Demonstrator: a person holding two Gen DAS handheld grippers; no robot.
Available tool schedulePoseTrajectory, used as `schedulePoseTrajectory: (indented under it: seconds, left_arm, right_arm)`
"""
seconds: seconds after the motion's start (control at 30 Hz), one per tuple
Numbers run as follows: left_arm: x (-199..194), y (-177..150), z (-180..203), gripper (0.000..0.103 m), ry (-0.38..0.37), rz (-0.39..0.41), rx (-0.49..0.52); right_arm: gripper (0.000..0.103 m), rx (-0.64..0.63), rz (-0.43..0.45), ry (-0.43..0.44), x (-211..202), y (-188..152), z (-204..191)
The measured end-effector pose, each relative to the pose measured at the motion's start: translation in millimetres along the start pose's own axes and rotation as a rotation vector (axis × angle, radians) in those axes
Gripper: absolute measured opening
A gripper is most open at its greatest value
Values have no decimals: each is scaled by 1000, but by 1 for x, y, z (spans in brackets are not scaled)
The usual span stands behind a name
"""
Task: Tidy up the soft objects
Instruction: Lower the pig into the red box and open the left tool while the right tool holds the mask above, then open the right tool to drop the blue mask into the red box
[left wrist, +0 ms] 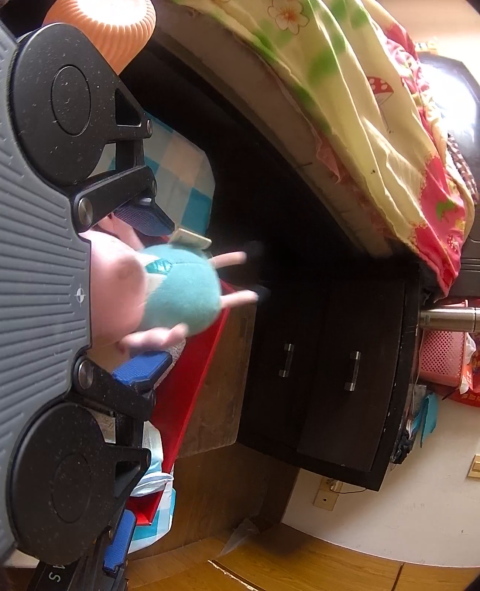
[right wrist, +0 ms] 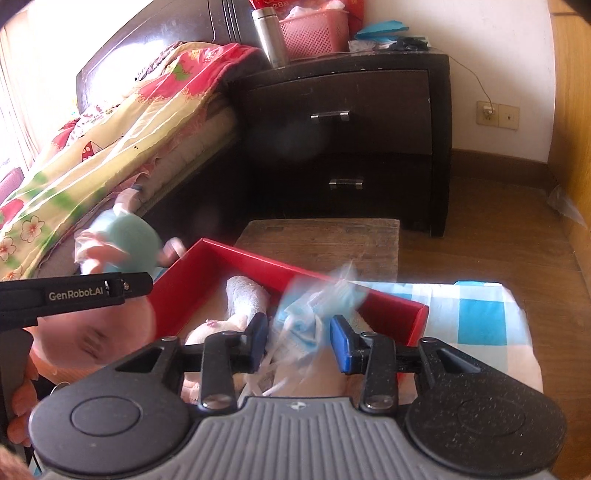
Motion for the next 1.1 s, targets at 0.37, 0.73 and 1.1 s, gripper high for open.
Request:
schedulePoseTrajectory:
  seconds: [0.37,0.73,1.1]
  left_arm:
    - [-15,-2,10,75,10,21,57]
    - [-50,-9,19,77,1,70,109]
    - [-93,-25,18,79,-30,105,122]
  right_arm:
    - [19,-8,18,12,-9,3,-8]
    - [23,-50,60,27,-40,9,-27]
    - [29,-94,94,19,-83,9,-40]
Point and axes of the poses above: each gripper's, at about its wrist camera, not at the fingertips, and x roughly the way its jaws point, z to its right, y to its top, the point moved 3 cm from there along x, roughly the way its jaws point, and after that the axes turned 9 degrees about y, right-handed, at the moved point
